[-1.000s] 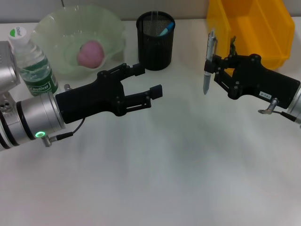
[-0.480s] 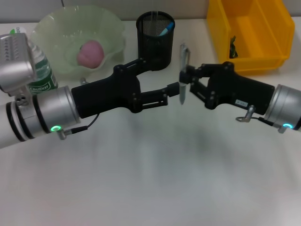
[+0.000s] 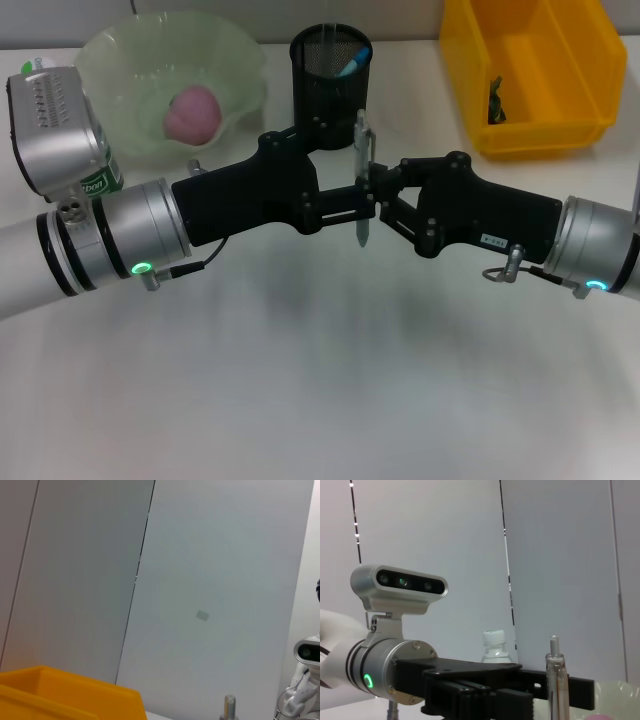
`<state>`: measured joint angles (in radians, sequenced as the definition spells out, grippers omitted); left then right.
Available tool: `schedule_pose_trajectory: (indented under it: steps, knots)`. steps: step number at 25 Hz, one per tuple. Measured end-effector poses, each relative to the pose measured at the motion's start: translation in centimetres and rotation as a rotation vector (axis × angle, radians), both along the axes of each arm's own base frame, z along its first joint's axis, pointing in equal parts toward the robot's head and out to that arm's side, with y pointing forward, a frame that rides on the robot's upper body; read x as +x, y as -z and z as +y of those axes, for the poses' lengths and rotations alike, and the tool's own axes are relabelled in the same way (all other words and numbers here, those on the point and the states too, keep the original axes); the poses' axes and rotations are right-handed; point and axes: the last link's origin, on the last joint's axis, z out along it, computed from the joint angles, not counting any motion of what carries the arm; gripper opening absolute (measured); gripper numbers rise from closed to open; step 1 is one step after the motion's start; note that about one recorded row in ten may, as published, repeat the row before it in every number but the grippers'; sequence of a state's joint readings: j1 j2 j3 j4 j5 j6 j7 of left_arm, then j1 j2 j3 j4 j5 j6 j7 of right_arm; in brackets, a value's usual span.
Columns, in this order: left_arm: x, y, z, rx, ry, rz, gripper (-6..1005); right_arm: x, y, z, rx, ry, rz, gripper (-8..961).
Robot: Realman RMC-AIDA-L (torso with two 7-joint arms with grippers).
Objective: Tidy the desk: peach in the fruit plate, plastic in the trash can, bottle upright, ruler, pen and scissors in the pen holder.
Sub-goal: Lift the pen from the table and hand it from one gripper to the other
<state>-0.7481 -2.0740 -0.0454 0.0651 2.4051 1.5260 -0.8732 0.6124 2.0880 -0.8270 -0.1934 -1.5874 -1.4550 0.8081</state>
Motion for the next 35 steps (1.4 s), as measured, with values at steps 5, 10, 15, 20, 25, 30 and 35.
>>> schedule_pose_trajectory:
  steps: [5, 10, 15, 20, 25, 30, 35]
  knots:
    - [0.07, 0.1, -0.03, 0.002, 0.004, 0.0, 825, -0.1, 0.19, -0.04, -0.006, -0.008, -0.007, 134]
    - [0.19, 0.19, -0.08, 0.0, 0.002, -0.007, 816, -0.07, 0.21, -0.01, -0.005, -0.007, -0.009, 134]
    - [0.19, 0.19, -0.09, 0.004, 0.006, -0.005, 807, -0.07, 0.2, 0.03, -0.003, -0.004, -0.008, 134]
    - [0.12, 0.1, -0.05, 0.012, 0.005, -0.006, 754, -0.07, 0.15, 0.01, -0.001, -0.003, -0.003, 134]
    - [0.09, 0.06, -0.02, 0.015, 0.003, -0.007, 527, -0.05, 0.1, -0.01, 0.0, 0.0, 0.001, 134]
    - [0.05, -0.08, 0.1, 0.025, -0.006, -0.015, 218, -0.05, 0.04, 0.01, 0.001, 0.004, 0.006, 135]
    - [0.12, -0.14, 0.19, 0.023, -0.013, -0.022, 182, -0.06, 0.07, 0.0, -0.002, 0.004, 0.006, 135]
